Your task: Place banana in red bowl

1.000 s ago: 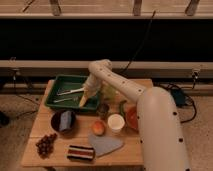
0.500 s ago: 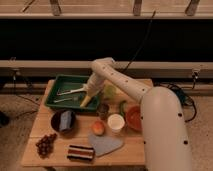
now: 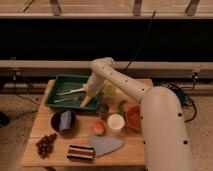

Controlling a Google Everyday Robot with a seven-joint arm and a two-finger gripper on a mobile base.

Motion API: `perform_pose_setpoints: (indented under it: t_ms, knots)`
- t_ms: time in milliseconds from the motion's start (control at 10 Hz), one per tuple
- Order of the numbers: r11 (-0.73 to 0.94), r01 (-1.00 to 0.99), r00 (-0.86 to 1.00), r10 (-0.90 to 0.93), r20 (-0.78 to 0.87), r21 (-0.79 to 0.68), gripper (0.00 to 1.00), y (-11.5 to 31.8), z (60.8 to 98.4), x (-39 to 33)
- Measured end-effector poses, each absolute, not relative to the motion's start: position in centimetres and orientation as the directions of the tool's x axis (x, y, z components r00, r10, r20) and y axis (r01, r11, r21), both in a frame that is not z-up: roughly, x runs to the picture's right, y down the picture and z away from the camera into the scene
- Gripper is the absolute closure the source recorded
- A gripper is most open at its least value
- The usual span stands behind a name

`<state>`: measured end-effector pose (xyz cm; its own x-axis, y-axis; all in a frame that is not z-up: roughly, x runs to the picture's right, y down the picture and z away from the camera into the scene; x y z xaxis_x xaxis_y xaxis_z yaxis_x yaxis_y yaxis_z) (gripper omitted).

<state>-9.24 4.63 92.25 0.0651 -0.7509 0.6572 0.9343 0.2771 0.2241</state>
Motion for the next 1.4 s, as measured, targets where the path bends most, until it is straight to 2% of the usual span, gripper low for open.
perform_pose_setpoints:
  t_ms: [200,700,1400]
  knots:
    - [0.297,0.928,0.078,-0.747,0.66,0.226,0.2,4.9,92.4,-9.5]
    - [0.342,0.909,0.109,-0.743,0.66,0.236,0.2,5.4,92.9,-10.0]
    - [0.321,0.92,0.095,-0.742,0.664,0.227,0.2,6.2,93.7,-10.3]
